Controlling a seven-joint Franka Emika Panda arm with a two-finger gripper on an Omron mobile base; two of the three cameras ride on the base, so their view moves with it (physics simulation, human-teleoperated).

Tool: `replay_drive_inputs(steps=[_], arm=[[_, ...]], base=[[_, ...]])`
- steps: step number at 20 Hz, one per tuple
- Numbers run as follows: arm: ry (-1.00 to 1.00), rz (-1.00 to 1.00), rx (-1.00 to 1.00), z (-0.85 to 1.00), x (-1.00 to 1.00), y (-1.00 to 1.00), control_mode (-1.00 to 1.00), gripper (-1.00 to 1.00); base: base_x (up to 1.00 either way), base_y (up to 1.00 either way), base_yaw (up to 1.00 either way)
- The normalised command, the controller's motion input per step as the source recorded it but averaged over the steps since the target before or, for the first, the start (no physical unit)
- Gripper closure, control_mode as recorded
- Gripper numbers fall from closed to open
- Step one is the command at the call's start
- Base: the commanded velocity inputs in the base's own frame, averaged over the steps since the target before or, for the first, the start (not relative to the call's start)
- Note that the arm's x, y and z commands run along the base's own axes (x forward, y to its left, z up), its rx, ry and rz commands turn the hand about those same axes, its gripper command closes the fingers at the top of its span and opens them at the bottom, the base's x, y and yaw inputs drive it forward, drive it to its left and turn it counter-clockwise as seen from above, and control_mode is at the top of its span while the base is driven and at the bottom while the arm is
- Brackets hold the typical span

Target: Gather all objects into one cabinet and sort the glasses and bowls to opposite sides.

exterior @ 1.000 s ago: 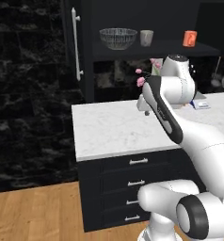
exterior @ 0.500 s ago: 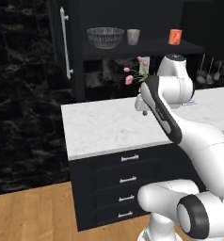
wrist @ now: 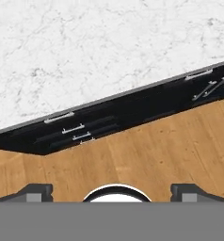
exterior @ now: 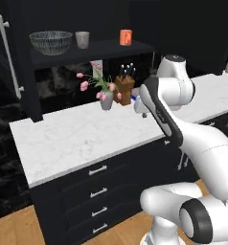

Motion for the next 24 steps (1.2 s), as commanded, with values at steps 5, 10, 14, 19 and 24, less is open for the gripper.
replay_drive_inputs(steps=[5,10,14,19,24], arm=[[0.00,0.00,0.00,0.00,0.00,0.00,1.00,-1.00],[0.00,0.00,0.00,0.00,0.00,0.00,1.00,-1.00],[0.00,0.00,0.00,0.00,0.00,0.00,1.00,-1.00],[0.00,0.00,0.00,0.00,0.00,0.00,1.00,-1.00],[0.00,0.00,0.00,0.00,0.00,0.00,1.00,-1.00]], base=[[0.00,-0.45,-0.49],[0.02,-0.47,-0.49],[0.07,-0.52,-0.48],[0.23,-0.57,-0.42],[0.40,-0.76,-0.15]])
